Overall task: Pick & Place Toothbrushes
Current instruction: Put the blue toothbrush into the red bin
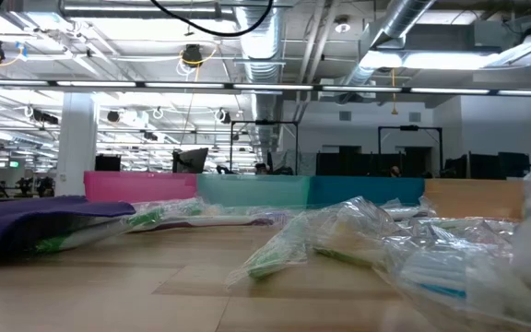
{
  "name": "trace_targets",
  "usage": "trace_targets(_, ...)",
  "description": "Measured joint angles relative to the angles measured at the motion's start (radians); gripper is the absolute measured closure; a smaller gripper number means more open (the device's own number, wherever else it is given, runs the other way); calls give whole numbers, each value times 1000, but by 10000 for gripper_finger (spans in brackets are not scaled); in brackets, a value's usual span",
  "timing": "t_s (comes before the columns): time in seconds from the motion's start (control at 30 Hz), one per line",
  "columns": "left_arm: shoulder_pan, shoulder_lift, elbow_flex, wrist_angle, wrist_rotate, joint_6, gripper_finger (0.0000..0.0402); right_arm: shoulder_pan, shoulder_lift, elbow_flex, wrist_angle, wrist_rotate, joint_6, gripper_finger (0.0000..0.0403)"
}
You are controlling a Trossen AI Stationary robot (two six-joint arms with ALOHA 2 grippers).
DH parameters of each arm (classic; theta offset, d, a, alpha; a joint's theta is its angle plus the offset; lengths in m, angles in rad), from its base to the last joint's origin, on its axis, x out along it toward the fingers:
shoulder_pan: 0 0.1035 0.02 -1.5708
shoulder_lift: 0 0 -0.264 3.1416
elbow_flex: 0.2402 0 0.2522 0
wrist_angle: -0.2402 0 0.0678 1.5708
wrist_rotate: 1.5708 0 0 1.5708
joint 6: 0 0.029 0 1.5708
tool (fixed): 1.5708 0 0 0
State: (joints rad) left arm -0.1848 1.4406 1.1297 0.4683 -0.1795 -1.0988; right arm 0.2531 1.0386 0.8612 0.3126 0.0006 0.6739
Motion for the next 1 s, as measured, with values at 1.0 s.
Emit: trace_targets(1.0, 57, 1, 1, 73, -31, -201, 312, 92, 8, 76, -250, 316, -436, 384)
